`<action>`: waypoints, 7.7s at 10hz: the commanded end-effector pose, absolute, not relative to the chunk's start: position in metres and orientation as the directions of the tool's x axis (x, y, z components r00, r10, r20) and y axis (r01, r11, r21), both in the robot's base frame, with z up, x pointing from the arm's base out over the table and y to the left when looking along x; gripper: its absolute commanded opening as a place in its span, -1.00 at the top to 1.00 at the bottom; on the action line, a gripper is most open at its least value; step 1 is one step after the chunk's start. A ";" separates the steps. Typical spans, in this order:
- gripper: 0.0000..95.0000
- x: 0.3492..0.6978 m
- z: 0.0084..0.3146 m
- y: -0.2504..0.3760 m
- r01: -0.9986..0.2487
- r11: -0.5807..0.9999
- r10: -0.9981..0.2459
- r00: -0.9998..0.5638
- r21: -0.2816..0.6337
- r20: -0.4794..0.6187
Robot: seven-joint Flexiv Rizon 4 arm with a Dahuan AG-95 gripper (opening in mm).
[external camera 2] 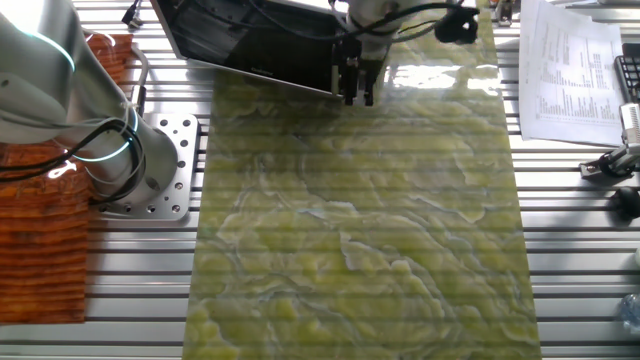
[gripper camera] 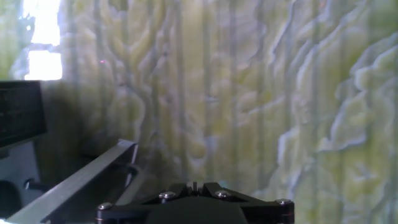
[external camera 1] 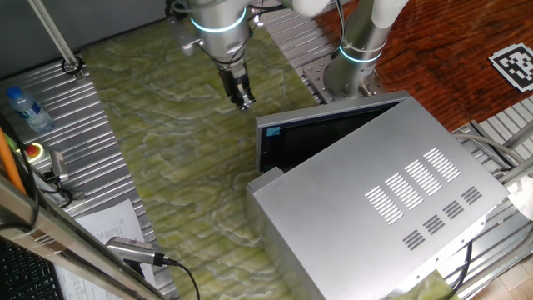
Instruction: Close the microwave door
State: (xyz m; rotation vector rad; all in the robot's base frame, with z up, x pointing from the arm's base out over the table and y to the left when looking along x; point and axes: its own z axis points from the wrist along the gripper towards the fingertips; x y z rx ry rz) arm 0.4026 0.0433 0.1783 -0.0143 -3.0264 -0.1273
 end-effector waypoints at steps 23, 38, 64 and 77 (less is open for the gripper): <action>1.00 0.388 0.175 0.105 0.067 0.986 0.052 -0.994 0.152 0.097; 1.00 0.374 0.175 0.152 0.124 0.951 0.108 -0.991 0.283 0.073; 1.00 0.398 0.184 0.209 0.018 0.988 0.006 -0.997 0.153 0.078; 1.00 0.390 0.195 0.194 -0.014 0.994 -0.021 -0.997 0.106 0.071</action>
